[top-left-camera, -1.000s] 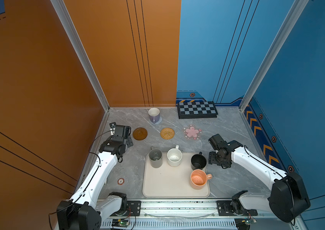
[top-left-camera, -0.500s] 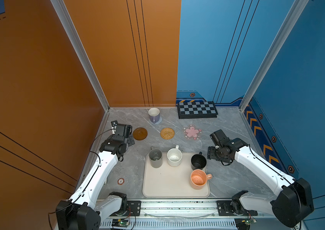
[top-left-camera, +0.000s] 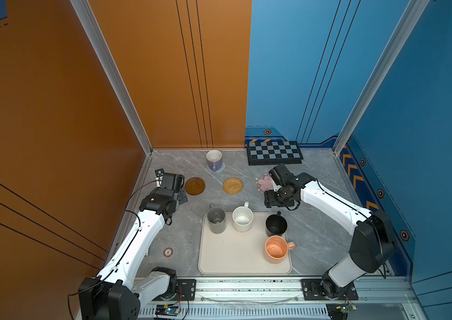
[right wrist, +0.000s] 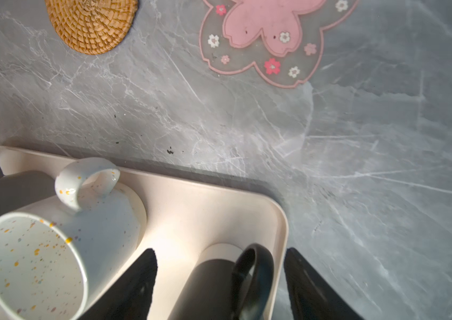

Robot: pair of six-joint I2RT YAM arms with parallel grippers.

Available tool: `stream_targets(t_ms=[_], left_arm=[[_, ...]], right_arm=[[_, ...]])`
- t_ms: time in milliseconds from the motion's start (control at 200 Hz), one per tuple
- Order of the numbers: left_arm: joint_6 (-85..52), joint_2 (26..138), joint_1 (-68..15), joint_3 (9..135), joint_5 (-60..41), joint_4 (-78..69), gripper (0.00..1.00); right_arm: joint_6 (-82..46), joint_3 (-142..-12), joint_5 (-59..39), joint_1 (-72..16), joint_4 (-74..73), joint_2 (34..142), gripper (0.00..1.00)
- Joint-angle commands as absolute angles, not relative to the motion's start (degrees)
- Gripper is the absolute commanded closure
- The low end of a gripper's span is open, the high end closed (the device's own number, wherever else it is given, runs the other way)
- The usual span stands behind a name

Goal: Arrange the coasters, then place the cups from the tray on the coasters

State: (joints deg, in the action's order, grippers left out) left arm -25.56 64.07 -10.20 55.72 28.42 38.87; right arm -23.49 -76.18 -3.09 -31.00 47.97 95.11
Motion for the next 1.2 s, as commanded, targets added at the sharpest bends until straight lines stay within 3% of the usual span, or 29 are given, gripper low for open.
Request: stream_targets(t_ms=[0, 385, 666, 976, 1196], left_arm=[[-25.65, 63.76, -10.72, 54.80, 29.49, 39.66, 0.02], [-24.80, 64.47, -9.94, 56.36, 28.13, 40.65, 0.02], [-24.44, 65.11, -8.48, 56.95, 26.94, 41.42, 0.02], [-25.02, 65.32, -7.56, 56.91, 26.04, 41.40, 0.02], [-26.07, 65.31, -7.56, 56.94, 25.58, 41.40, 0.02]], right_arm=[[-19.43, -79.74, -4.14, -31.52, 52.84, 99.09, 0.26], [-18.36, -79.76, 0.33, -32.60, 61.74, 104.47, 0.33], [-20.19, -77.86, 4.25, -30.03, 66.30, 103.53, 0.40], [-22.75, -75.08, 6.83, -27.35, 65.71, 101.56, 0.41], [-24.07, -72.21, 5.79, -26.39, 63.83, 98.51, 0.49]])
